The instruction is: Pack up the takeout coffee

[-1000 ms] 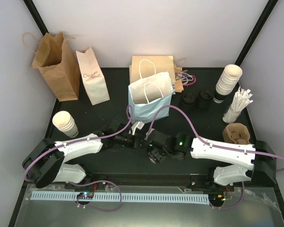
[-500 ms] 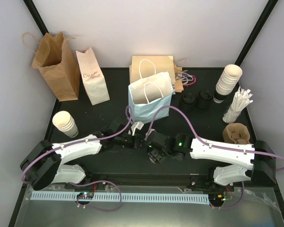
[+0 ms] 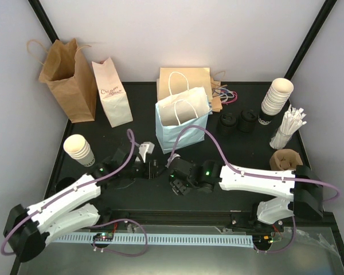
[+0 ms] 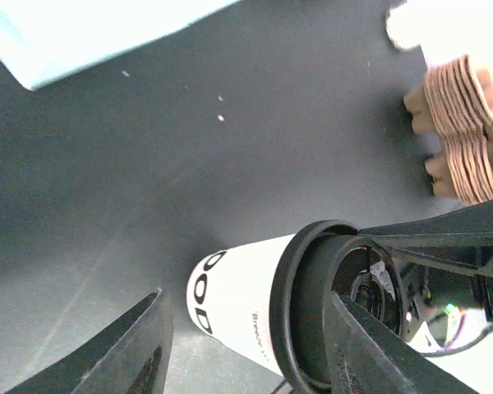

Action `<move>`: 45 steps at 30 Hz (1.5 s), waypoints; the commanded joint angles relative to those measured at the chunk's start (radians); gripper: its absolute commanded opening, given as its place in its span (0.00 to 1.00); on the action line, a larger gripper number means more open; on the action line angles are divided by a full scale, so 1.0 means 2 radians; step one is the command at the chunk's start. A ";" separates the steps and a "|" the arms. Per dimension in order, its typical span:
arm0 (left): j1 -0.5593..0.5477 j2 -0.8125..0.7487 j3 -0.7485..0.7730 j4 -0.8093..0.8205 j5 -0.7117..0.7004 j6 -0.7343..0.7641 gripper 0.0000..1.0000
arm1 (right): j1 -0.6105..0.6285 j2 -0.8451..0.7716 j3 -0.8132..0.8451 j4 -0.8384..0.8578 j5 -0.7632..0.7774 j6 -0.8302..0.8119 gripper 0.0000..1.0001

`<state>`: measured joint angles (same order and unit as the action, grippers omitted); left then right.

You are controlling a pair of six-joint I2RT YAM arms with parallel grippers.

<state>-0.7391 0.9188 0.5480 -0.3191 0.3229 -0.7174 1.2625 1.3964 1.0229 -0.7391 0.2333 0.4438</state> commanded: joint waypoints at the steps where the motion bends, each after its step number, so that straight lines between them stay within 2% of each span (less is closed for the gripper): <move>1: 0.019 -0.059 0.018 -0.062 -0.060 0.017 0.56 | -0.017 0.019 0.011 0.000 0.016 -0.004 0.73; 5: 0.034 -0.102 0.029 -0.099 -0.092 0.029 0.68 | -0.028 0.037 0.026 -0.001 0.019 -0.018 0.73; 8: 0.041 -0.115 0.039 -0.114 -0.101 0.039 0.72 | -0.033 0.047 0.035 0.002 0.020 -0.025 0.74; 12: 0.044 -0.111 0.042 -0.124 -0.099 0.042 0.73 | -0.035 0.049 0.038 0.006 0.014 -0.033 0.76; 18: 0.044 -0.104 0.038 -0.117 -0.092 0.041 0.74 | -0.035 0.041 0.042 0.001 0.014 -0.040 0.86; 29: 0.044 -0.084 0.041 -0.113 -0.060 0.060 0.76 | -0.035 0.042 0.073 -0.018 0.020 -0.056 0.96; 45: 0.044 -0.048 0.049 -0.112 -0.013 0.085 0.81 | -0.034 0.020 0.083 -0.020 -0.021 -0.074 0.98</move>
<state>-0.6556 0.8200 0.6018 -0.5385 0.2523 -0.5747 1.1980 1.4773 1.1671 -0.7834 0.2230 0.3119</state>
